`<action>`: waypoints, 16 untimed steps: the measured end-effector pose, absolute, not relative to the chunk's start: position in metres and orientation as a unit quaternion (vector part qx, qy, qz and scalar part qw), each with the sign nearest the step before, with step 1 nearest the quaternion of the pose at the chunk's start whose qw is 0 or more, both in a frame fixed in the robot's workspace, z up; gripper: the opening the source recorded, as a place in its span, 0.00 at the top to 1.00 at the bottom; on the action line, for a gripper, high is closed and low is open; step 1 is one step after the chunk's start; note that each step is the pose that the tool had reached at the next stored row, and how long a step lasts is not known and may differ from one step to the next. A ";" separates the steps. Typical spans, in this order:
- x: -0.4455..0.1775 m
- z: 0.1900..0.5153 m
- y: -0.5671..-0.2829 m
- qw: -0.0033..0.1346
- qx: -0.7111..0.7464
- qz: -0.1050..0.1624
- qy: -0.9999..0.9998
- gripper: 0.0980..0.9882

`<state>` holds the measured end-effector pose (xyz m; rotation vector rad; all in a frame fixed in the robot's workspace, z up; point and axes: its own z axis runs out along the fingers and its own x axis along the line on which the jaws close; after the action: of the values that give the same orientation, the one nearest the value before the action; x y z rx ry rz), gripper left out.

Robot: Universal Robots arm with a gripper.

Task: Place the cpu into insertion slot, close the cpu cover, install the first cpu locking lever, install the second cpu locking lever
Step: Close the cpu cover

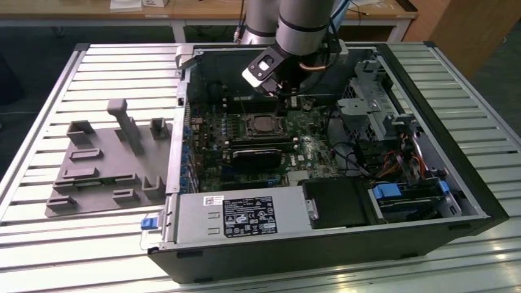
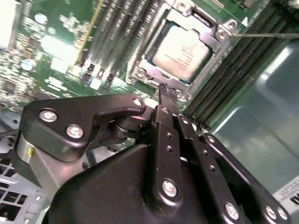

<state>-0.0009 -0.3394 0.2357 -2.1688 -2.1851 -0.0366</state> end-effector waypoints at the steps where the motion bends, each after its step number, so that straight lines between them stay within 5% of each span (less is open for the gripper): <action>1: -0.001 0.236 -0.339 0.027 -0.704 -0.008 -0.709 1.00; 16: -0.017 0.235 -0.339 0.004 -0.704 -0.008 -0.710 1.00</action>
<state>-0.0171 -0.3385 0.2350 -2.2057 -2.2245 -0.0253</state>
